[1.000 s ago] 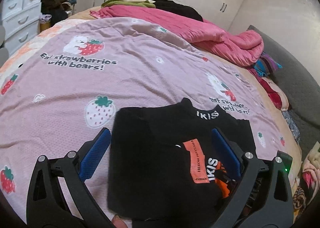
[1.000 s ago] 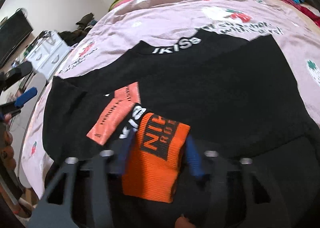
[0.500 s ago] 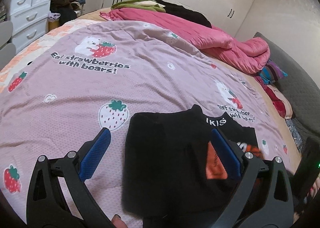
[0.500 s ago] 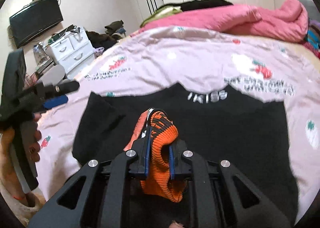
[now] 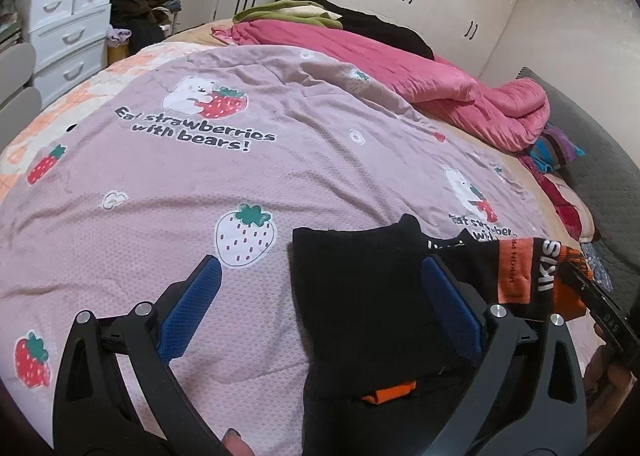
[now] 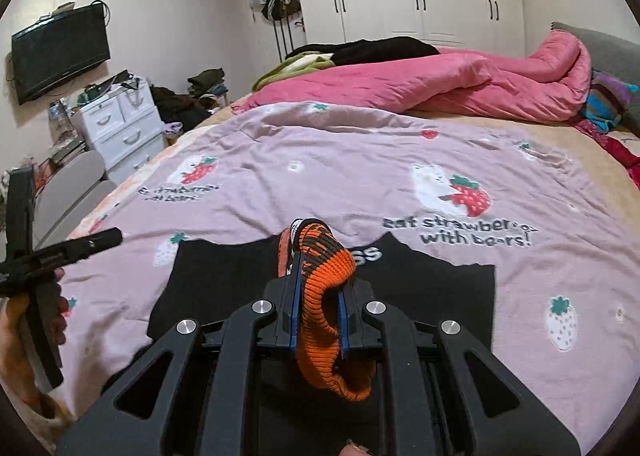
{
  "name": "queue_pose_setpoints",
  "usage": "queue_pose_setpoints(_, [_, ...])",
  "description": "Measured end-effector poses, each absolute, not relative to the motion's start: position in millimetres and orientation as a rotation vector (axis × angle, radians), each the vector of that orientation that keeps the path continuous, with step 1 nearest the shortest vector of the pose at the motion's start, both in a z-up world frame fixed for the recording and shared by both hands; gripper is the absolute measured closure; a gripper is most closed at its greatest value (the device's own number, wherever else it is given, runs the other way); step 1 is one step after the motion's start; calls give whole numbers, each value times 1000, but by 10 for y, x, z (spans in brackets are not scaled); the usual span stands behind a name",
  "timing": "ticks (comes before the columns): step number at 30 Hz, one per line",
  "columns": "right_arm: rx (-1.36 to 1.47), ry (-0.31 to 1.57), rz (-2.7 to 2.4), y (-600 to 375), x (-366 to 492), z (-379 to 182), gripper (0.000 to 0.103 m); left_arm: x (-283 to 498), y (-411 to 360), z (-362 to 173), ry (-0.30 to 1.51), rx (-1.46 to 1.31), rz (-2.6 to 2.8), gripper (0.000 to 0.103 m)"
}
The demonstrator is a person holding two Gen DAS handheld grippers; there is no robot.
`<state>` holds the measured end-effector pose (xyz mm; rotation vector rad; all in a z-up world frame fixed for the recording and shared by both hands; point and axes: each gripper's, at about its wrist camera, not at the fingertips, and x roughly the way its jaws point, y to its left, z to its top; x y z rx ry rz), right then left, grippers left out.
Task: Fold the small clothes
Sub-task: 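Lift the held cuff above the shirt with the right tool, then lower the orange cuff flat onto the shirt body and open the right tool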
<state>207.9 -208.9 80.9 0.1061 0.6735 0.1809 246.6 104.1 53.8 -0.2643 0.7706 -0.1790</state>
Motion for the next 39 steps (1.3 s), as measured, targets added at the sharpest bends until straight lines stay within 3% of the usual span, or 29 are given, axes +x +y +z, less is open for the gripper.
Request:
queue_pose_setpoints(24, [145, 774, 57, -2464, 1967, 214, 90, 2469, 278, 127, 844, -123, -293, 10])
queue_pose_setpoints(39, [128, 790, 24, -2502, 1965, 114, 87, 2445, -32, -77, 901, -60, -374, 33])
